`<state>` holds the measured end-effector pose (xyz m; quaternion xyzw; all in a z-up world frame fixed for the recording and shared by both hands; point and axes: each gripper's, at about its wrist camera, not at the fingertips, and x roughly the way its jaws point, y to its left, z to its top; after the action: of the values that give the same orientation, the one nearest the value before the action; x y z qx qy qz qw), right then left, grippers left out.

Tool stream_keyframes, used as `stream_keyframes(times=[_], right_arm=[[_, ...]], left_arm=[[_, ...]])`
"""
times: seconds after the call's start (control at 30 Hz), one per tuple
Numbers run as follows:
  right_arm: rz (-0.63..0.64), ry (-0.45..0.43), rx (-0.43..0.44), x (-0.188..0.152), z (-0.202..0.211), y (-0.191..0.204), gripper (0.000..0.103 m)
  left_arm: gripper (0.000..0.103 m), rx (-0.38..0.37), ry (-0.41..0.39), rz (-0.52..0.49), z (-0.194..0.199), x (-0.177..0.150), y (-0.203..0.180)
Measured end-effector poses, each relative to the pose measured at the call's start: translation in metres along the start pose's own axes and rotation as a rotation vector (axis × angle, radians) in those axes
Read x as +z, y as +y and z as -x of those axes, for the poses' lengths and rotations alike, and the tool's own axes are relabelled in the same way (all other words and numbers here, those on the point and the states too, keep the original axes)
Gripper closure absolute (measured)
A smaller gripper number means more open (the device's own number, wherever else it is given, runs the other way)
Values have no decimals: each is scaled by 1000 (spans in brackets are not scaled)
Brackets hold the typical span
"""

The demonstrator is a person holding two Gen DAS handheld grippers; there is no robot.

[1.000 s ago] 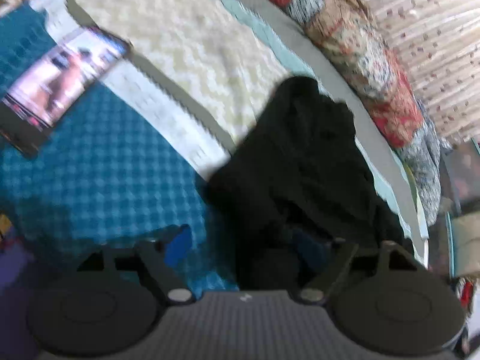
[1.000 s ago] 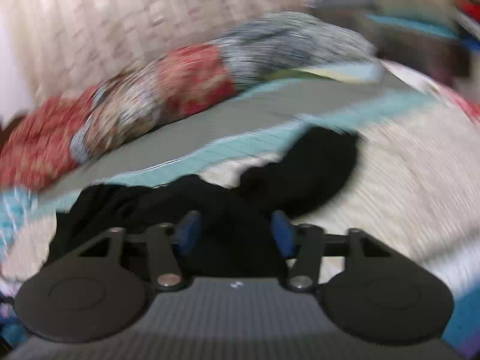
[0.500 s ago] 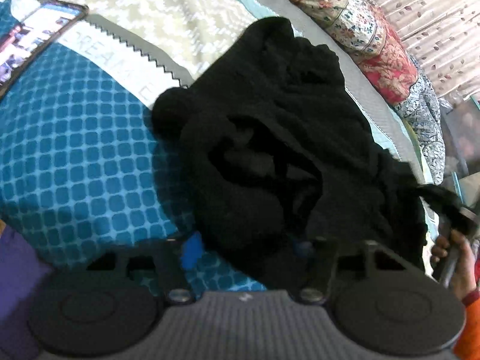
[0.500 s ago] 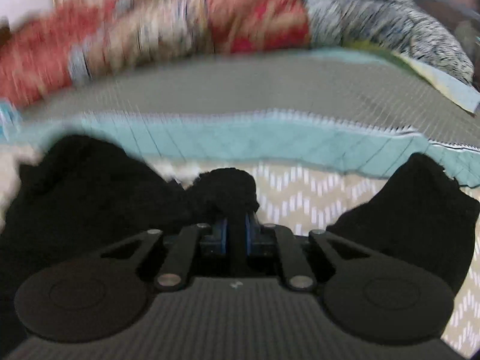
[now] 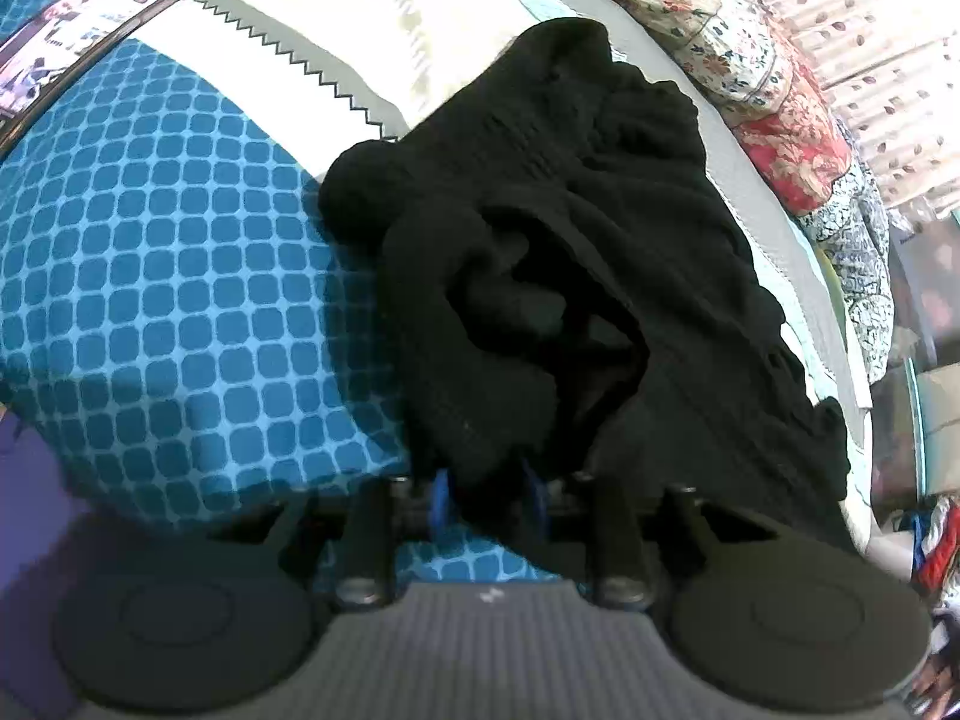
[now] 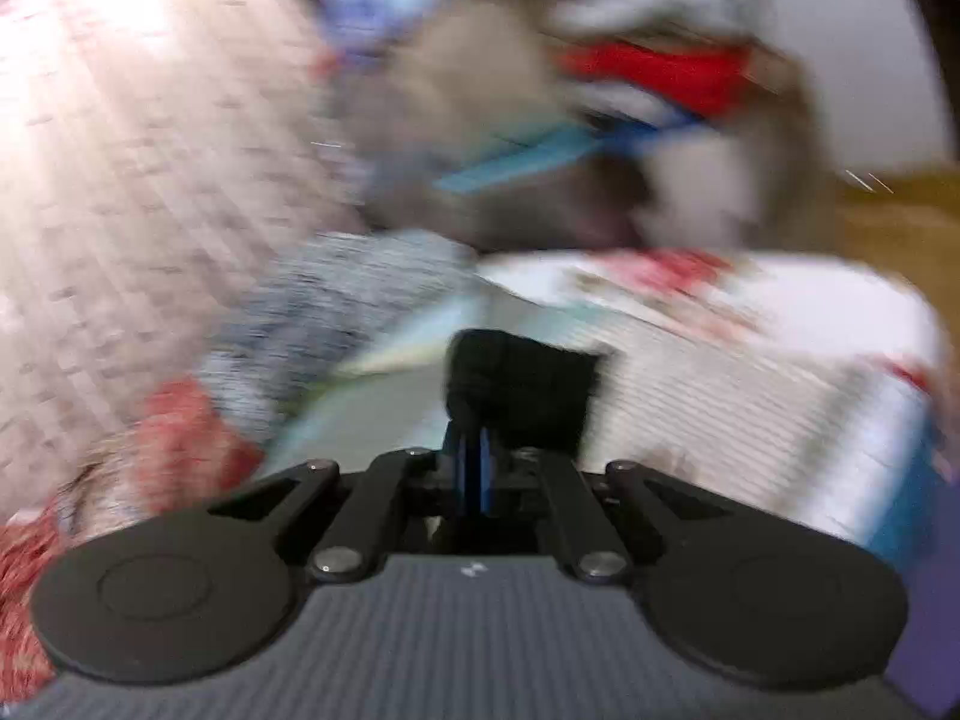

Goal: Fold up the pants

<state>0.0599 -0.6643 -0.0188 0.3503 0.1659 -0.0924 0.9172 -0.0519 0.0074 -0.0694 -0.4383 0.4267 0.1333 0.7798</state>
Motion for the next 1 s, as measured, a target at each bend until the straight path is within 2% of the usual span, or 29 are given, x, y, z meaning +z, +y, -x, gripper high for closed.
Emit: stream_keyframes(times=[0.1,0.2,0.23,0.33,0.37,0.5,0.6,0.63,0.73,0.77,0.8,0.87,0.9,1.0], right_arm=[[6,62,-142,-26,-7,-38,96],[-18,102,-197,-44,-9,-58,96],[-41,115,-207,-49,-11,-65,96],[-109,134,-196,-45,-8,-77,96],[-119,130,-182,-42,-4,-78,96],[-64,72,-126,-19,6,-52,97],[-14,35,-165,-13,12,-50,98],[-9,54,-190,-16,10,-54,98],[13,161,-294,-31,-3,-71,97],[4,177,-318,-35,-4,-76,97],[-18,181,-334,-38,-4,-80,89],[-56,141,-390,-37,4,-85,63],[-69,115,-417,-35,7,-86,45],[-106,26,-471,-23,18,-91,45]], left_arm=[[59,-18,10,24,-1,3,0],[54,-21,14,59,-3,9,-3],[58,-18,7,58,-4,11,-4],[91,6,14,52,-9,13,-9],[93,9,15,54,-9,13,-9],[95,3,-22,32,11,13,-13],[95,41,-41,-6,23,5,-11],[95,59,-39,-16,23,0,-9],[85,114,-12,-26,15,-13,-1],[83,105,-6,-25,15,-16,2],[81,88,-6,-29,17,-20,5],[65,64,-11,-39,29,-23,8],[64,56,-12,-41,36,-23,9],[57,21,-60,-62,62,-25,19]])
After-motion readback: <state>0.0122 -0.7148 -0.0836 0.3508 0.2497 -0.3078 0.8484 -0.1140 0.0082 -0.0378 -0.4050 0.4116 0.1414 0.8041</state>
